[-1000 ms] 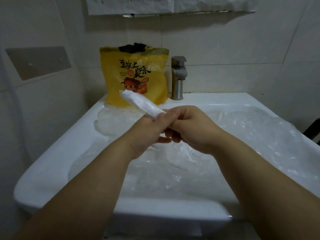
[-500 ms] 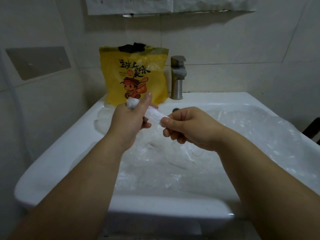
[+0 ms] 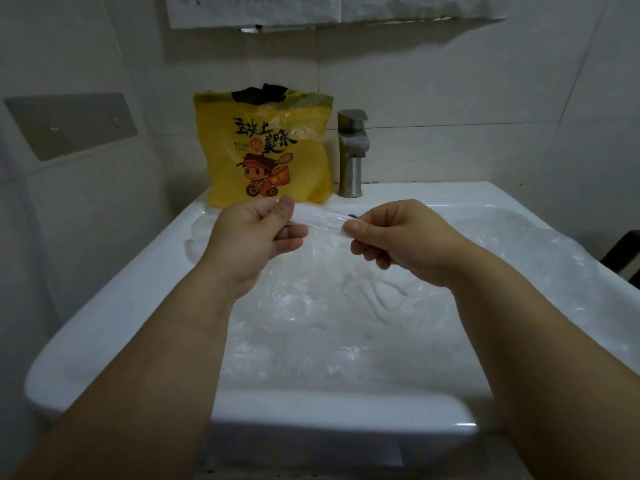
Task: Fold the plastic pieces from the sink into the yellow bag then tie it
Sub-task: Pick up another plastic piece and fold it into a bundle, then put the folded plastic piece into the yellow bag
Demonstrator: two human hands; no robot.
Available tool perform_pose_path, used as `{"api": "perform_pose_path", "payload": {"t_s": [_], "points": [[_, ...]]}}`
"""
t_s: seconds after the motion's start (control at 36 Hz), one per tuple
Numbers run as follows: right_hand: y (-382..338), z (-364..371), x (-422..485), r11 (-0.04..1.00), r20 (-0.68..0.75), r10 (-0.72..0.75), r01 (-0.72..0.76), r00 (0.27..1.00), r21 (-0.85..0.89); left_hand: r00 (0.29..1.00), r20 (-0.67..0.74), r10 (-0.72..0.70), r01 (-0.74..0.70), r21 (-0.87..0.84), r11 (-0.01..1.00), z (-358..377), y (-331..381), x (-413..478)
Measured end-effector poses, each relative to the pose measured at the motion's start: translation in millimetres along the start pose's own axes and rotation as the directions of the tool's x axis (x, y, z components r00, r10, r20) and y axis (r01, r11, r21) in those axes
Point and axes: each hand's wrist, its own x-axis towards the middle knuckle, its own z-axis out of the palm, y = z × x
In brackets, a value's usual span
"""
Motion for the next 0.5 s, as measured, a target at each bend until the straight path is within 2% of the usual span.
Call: {"api": "perform_pose_path", "payload": {"t_s": [0.11,0.22,0.5], "points": [[3,1,2,0.999,-0.043,-0.029,0.027,0.999,-0.047,0.992,-0.115,0.057,-0.047,0.082,0.995,-1,-3,2],[3,1,4,0.999,-0.090,-0.047,0.047,0.995,0.003,0.976,-0.205,0.076,-0.065,0.059,0.996,3,2,7],[-46,-8,35,0.990,-0.213,-0.144,0.144,0.966,-0.015,0.967,-0.162,0.198,-0.177,0.135,0.975,-4,50,37]]}}
